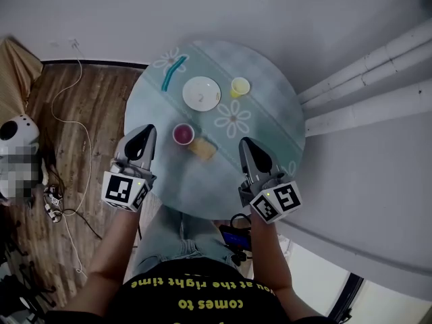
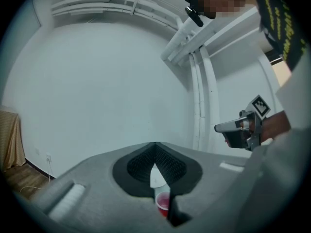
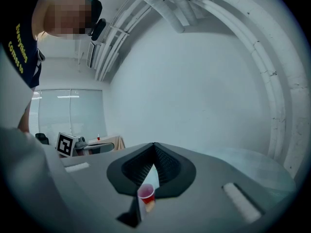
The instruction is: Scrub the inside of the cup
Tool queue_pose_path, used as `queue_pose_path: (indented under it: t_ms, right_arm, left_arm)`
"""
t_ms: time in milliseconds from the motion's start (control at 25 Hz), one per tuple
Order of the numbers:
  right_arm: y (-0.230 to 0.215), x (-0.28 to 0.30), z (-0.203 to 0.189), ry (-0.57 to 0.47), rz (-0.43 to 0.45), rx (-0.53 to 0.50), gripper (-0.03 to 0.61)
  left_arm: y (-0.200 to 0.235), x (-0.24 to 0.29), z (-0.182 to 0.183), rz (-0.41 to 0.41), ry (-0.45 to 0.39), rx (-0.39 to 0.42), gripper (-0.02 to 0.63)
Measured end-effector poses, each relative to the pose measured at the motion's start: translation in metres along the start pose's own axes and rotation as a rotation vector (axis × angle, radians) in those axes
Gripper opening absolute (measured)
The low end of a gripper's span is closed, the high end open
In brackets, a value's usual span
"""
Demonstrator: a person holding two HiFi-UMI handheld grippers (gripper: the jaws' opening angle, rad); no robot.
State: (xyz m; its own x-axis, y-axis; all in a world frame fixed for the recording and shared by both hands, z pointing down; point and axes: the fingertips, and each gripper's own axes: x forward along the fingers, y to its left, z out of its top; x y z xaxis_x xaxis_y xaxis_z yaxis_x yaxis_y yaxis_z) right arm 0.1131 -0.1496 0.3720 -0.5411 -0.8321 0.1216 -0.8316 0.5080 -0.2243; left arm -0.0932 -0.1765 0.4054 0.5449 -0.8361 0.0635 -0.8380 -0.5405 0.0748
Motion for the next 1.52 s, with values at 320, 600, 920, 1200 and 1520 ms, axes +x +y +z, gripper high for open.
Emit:
queue_pose_path:
  t_ms: [320,600,920,1200,1520]
  right_arm:
    - [-0.016,0.015,-0.028,0.052,-0.018,0.025,0.006]
    - [-0.031,0.026,-0.052,0.09,-0.037,0.055,0.006]
    - [-0.043,0.043,-0.073,0.124,-0.037,0.067,0.006]
    - [-0.044,0.058,-0.092,0.144,-0.032,0.078,0.006]
    - [-0.048,0.071,-0.119,0.187,-0.018,0.087,0.006]
  left_arm:
    - [0.006,0.015,-0.036,-0.013,0.066,0.008,0.002]
    - [0.006,0.028,-0.063,-0.028,0.114,-0.024,0.002]
    - [0.004,0.041,-0.086,-0.043,0.137,-0.049,0.002]
    - [0.003,0.047,-0.101,-0.053,0.154,-0.063,0.002]
    - [0.007,0.052,-0.115,-0.069,0.172,-0.057,0.002]
